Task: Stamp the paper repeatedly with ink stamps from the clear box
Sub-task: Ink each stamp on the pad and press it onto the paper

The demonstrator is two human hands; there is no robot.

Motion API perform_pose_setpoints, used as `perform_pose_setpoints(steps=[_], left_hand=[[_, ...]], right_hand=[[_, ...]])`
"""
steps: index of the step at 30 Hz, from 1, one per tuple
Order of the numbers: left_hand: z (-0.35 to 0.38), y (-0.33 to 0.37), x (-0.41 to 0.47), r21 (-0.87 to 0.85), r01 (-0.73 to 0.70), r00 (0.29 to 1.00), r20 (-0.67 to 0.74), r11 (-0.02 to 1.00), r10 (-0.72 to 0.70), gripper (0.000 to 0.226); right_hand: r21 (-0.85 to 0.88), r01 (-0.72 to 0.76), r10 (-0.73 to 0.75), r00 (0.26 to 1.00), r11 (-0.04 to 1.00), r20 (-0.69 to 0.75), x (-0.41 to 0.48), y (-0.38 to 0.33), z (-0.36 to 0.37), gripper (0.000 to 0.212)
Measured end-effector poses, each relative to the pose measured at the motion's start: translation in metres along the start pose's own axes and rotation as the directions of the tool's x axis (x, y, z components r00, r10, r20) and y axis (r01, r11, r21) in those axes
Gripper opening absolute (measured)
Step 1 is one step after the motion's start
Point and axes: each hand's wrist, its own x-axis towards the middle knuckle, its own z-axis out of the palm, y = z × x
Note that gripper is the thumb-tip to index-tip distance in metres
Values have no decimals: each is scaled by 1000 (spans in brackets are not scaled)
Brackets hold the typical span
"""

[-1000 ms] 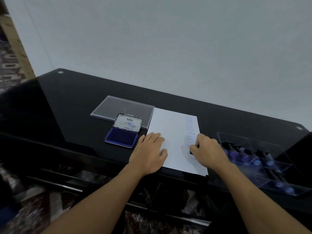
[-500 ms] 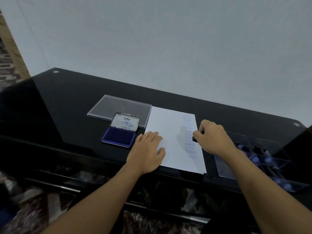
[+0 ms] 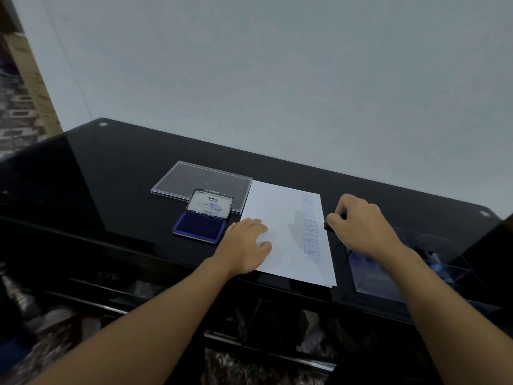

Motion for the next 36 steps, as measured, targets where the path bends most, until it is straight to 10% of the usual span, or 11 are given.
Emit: perform_pose_setpoints(steps=[10, 20, 36], left_hand=[[-65, -10, -12, -17, -57, 987, -152, 998, 54, 26], [-126, -100, -38, 68, 263, 933, -270, 962, -236, 37], [-98, -158, -50, 302, 385, 895, -353, 872, -273, 53]], right_hand=[[68, 87, -91, 994, 994, 55, -7, -47, 13, 15], [97, 247, -261, 947, 964, 188, 1, -127, 77, 16], [39, 392, -387, 879, 919, 278, 36, -193, 143, 14]])
